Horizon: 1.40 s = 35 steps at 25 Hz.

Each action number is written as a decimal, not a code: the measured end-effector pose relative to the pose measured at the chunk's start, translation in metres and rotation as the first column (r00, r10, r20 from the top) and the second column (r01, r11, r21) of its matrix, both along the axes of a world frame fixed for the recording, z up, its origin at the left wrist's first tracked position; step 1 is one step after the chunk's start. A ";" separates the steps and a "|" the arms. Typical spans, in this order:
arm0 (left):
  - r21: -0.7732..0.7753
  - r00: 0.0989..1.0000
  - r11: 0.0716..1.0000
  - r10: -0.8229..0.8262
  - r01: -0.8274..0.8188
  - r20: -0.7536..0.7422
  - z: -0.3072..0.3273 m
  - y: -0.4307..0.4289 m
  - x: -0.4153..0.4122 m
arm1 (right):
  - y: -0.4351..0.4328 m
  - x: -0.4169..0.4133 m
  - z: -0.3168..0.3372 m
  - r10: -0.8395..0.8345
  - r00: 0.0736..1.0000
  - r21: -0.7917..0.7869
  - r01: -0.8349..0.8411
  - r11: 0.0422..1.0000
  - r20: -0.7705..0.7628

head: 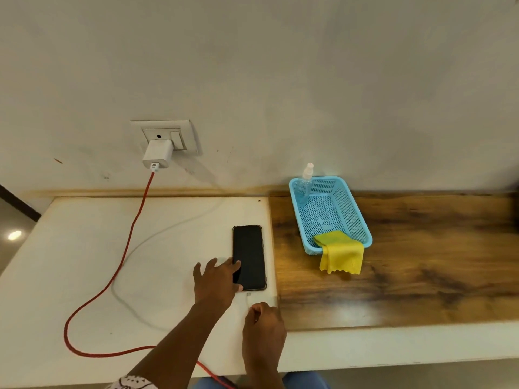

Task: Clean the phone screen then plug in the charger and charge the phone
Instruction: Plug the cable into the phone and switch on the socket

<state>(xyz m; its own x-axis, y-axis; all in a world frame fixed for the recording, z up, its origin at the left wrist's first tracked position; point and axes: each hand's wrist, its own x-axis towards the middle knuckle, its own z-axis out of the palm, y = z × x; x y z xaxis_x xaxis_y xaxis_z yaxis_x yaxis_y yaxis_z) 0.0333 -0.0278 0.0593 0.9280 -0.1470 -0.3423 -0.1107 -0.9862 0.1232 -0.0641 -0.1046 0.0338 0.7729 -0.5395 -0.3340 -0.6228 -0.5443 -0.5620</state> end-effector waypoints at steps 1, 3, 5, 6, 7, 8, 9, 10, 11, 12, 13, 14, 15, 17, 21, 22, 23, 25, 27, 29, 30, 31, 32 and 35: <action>0.008 1.000 1.000 0.001 -0.001 -0.002 0.000 0.000 0.000 | 0.001 0.001 0.001 -0.030 1.000 0.006 0.030 1.000 0.007; 0.027 1.000 1.000 -0.002 0.002 -0.010 0.001 -0.002 0.000 | 0.005 0.003 0.003 -0.082 0.996 0.001 0.082 0.997 0.023; 0.032 1.000 0.999 0.001 -0.001 -0.016 0.001 -0.002 0.000 | 0.009 0.004 0.005 -0.113 0.992 0.002 0.113 0.994 0.062; 0.029 1.000 1.000 0.004 -0.004 -0.016 0.001 -0.002 0.000 | 0.010 0.004 0.005 -0.124 0.989 0.005 0.124 0.992 0.077; 0.027 1.000 1.000 0.006 -0.005 -0.018 0.001 -0.002 0.000 | 0.012 0.004 0.005 -0.135 0.987 0.008 0.135 0.991 0.086; 0.026 1.000 1.000 0.005 -0.005 -0.018 0.001 -0.002 0.000 | 0.012 0.004 0.005 -0.148 0.985 0.012 0.148 0.989 0.093; 0.025 1.000 1.000 0.005 -0.005 -0.016 0.000 -0.002 0.000 | 0.013 0.004 0.005 -0.159 0.982 0.016 0.158 0.987 0.102; 0.023 1.000 1.000 0.006 -0.006 -0.013 0.000 -0.001 0.000 | 0.013 0.005 0.004 -0.165 0.980 0.019 0.164 0.986 0.109; 0.022 1.000 1.000 0.006 -0.006 -0.012 0.000 -0.001 0.000 | 0.014 0.005 0.003 -0.168 0.979 0.022 0.166 0.986 0.116; 0.023 1.000 1.000 0.005 -0.004 -0.013 0.000 0.000 0.001 | 0.015 0.005 0.003 -0.167 0.978 0.024 0.165 0.986 0.122; 0.028 1.000 1.000 -0.001 0.002 -0.015 0.000 0.000 0.001 | 0.016 0.005 0.001 -0.163 0.978 0.027 0.161 0.987 0.126; 0.038 1.000 0.999 -0.010 0.011 -0.017 -0.001 0.000 0.002 | 0.016 0.005 0.000 -0.161 0.979 0.029 0.159 0.987 0.126; 0.048 1.000 0.999 -0.020 0.021 -0.018 -0.001 0.000 0.002 | 0.016 0.006 -0.001 -0.165 0.979 0.032 0.162 0.986 0.122; 0.062 0.999 0.997 -0.036 0.037 -0.019 -0.001 -0.001 0.003 | 0.015 0.010 -0.002 -0.180 0.979 0.056 0.175 0.983 0.100; 0.047 0.999 0.998 -0.039 0.040 -0.018 -0.003 0.001 0.005 | 0.017 0.013 -0.004 -0.159 0.981 0.057 0.153 0.987 0.114; 0.044 0.999 0.998 -0.036 0.037 -0.018 -0.003 0.001 0.004 | 0.017 0.013 -0.005 -0.161 0.978 0.056 0.155 0.986 0.135; 0.043 0.999 0.998 -0.036 0.037 -0.017 -0.004 0.001 0.004 | 0.017 0.013 -0.004 -0.172 0.974 0.063 0.165 0.984 0.148; 0.051 0.999 0.998 -0.039 0.040 -0.016 -0.003 0.002 0.003 | 0.015 0.013 -0.002 -0.206 0.973 0.116 0.193 0.974 0.109; 0.065 0.999 0.997 -0.044 0.045 -0.018 -0.002 0.001 0.003 | 0.013 0.013 0.002 -0.220 0.975 0.187 0.212 0.959 0.019; 0.079 0.999 0.996 -0.047 0.048 -0.022 -0.002 0.001 0.002 | 0.010 0.013 0.004 -0.243 0.970 0.241 0.239 0.941 -0.015; 0.085 0.999 0.995 -0.047 0.048 -0.024 -0.002 0.000 0.002 | 0.009 0.013 0.006 -0.237 0.971 0.241 0.236 0.941 -0.023; 0.090 0.999 0.995 -0.046 0.048 -0.023 -0.001 0.000 0.002 | 0.008 0.013 0.006 -0.222 0.975 0.223 0.223 0.949 -0.028; 0.099 0.999 0.994 -0.047 0.049 -0.024 -0.001 -0.001 0.002 | 0.007 0.013 0.007 -0.206 0.978 0.204 0.208 0.957 -0.034; 0.159 0.994 0.982 -0.093 0.100 -0.051 0.003 -0.002 0.004 | 0.004 0.014 0.008 -0.167 0.984 0.206 0.178 0.962 -0.068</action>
